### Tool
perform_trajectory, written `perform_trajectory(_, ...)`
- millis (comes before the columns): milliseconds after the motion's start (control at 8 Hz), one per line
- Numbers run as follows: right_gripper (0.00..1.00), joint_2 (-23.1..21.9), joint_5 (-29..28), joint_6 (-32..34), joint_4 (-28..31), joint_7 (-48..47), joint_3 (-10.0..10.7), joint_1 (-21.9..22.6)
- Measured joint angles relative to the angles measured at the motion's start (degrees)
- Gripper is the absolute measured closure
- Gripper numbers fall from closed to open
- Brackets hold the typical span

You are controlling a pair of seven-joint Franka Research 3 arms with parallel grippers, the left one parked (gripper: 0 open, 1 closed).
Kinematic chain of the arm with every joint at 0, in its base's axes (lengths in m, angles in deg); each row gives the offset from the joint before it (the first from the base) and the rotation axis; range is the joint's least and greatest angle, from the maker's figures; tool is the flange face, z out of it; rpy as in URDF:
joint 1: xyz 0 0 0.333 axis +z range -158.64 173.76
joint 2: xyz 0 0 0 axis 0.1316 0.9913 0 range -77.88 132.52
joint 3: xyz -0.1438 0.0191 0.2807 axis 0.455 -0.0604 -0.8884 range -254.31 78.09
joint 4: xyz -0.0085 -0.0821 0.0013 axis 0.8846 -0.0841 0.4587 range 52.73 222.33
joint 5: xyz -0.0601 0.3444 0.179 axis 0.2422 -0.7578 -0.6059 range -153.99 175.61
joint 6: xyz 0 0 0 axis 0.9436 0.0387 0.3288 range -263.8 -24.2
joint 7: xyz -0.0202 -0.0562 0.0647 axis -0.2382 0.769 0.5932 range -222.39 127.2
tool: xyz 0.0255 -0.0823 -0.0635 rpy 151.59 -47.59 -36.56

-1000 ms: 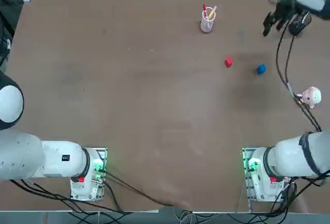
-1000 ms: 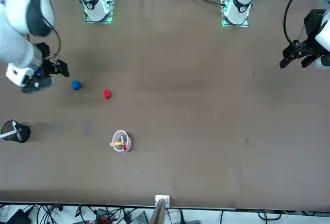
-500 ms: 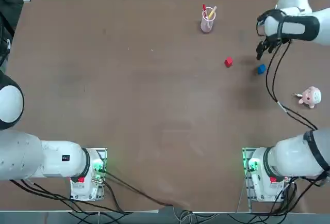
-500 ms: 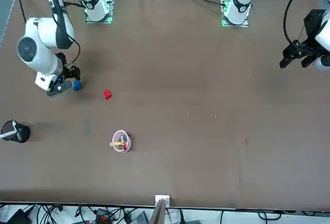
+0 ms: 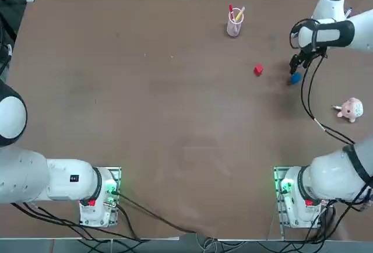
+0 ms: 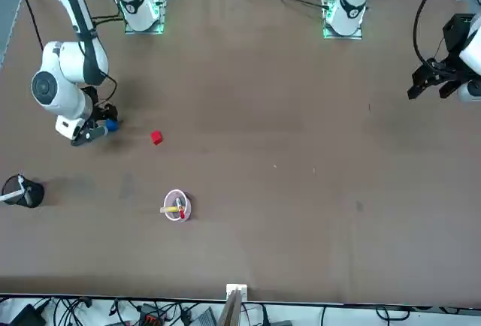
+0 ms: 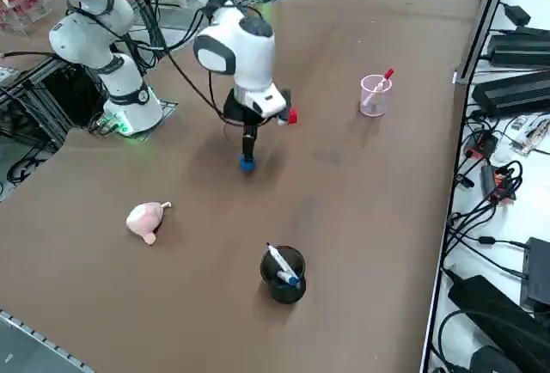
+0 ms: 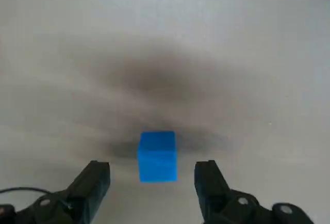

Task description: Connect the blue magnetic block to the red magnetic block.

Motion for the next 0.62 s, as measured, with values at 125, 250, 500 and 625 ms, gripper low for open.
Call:
perform_trajectory(125,0.0,1.0,0.0,-0.2,0.0,0.0,0.0,0.0)
perform_trajectory(250,0.01,1.8,0.0,-0.2,0.0,0.0,0.0,0.0)
perform_trajectory(500,0.08,3.0,0.0,-0.4,0.0,0.0,0.0,-0.4)
perform_trajectory(625,0.15,3.4,0.0,-0.5,0.0,0.0,0.0,-0.7)
